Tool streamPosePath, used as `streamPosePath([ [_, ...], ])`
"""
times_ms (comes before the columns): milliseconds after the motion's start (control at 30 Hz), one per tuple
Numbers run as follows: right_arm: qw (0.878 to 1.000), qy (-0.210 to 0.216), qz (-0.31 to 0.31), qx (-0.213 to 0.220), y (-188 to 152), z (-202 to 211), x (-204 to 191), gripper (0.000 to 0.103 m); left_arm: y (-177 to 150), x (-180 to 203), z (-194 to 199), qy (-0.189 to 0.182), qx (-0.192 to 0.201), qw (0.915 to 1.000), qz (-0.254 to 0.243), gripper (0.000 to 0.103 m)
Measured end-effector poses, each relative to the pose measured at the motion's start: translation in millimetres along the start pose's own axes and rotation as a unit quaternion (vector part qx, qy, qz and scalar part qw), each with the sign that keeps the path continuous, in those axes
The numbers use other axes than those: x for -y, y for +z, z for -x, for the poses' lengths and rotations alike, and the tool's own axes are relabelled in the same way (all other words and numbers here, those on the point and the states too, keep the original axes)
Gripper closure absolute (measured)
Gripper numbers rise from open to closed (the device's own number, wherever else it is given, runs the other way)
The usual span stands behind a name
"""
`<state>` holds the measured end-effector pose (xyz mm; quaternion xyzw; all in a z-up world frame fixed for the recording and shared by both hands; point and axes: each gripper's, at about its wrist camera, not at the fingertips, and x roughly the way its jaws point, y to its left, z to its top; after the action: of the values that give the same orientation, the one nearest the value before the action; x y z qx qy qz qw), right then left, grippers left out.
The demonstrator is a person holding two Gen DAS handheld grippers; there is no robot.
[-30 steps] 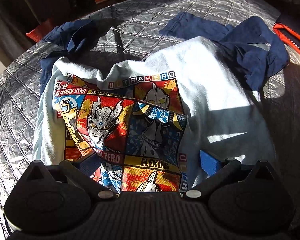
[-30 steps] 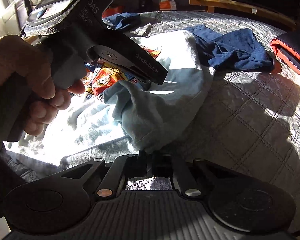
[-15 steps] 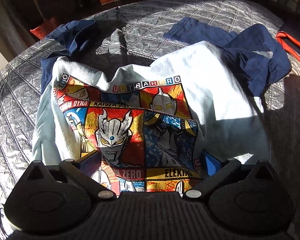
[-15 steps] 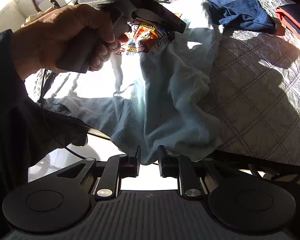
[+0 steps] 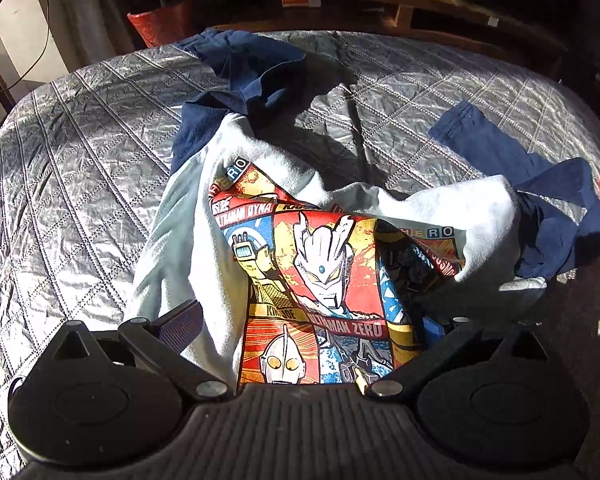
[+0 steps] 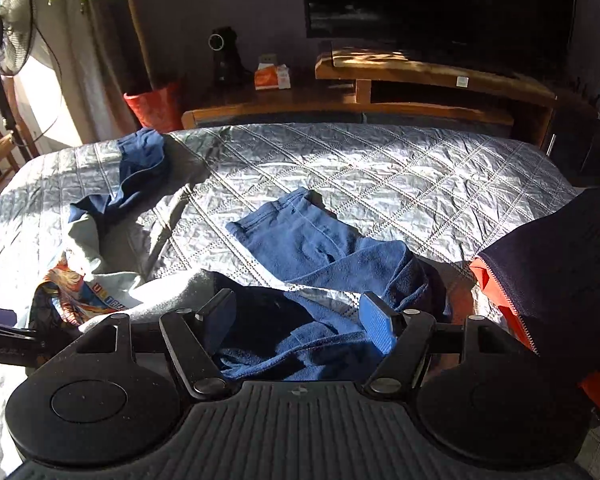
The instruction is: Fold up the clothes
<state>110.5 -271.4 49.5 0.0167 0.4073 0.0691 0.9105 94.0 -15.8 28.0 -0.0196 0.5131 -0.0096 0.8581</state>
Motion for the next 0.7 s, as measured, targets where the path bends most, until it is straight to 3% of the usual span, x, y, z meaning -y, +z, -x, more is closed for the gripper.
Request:
streamPosePath([
  [133,0.997,0.070,-0.018,-0.028,14.9,-51.4,-13.1,0.028,11.8,-28.0,13.9,-0.043,0.010,0.9981,0.044,0.001],
  [200,0.992,0.110,-0.032,-0.051,19.9,-72.2,-23.7,0.024,12.3,-30.1,17.6,-0.076,0.011,0.9965,0.034,0.001],
  [300,0.982,0.137,0.010,-0.130,16.7,-95.7,-43.7,0.028,2.6,-14.3,17.3,-0.078,0.000,0.9967,-0.022,0.001],
  [333,0.982,0.126,0.054,-0.127,12.2,-90.5,-53.7,0.053,-1.8,-8.5,15.5,-0.066,-0.005,0.9970,-0.040,0.001],
  [367,0.982,0.120,0.083,-0.123,8.7,-87.0,-58.1,0.092,-5.5,-3.8,13.4,-0.055,-0.010,0.9969,-0.055,0.001],
  [433,0.980,0.107,0.123,-0.112,3.2,-76.3,-62.2,0.091,-11.1,-3.4,11.6,-0.052,-0.018,0.9964,-0.064,0.001],
  [467,0.978,0.074,0.182,-0.076,-0.9,-64.5,-70.5,0.091,-11.5,-7.1,12.3,-0.056,-0.019,0.9965,-0.058,0.001],
  [533,0.955,0.007,0.296,-0.003,-9.5,-41.0,-86.9,0.090,-12.2,-15.2,13.9,-0.062,-0.018,0.9968,-0.046,0.001],
  [567,0.930,-0.026,0.363,0.048,-21.3,-30.3,-95.3,0.089,-12.2,-19.1,14.6,-0.060,-0.016,0.9973,-0.039,0.001],
  [633,0.858,-0.090,0.485,0.145,-44.6,-9.6,-111.8,0.084,-11.5,-25.4,14.9,-0.051,-0.013,0.9983,-0.025,0.001],
  [667,0.848,-0.091,0.507,0.128,-52.8,-11.1,-111.1,0.069,-11.1,-28.6,15.0,-0.046,-0.012,0.9987,-0.018,0.001],
  [700,0.837,-0.093,0.528,0.111,-60.9,-12.6,-110.4,0.061,-10.8,-31.4,13.9,-0.042,-0.013,0.9990,-0.010,0.001],
])
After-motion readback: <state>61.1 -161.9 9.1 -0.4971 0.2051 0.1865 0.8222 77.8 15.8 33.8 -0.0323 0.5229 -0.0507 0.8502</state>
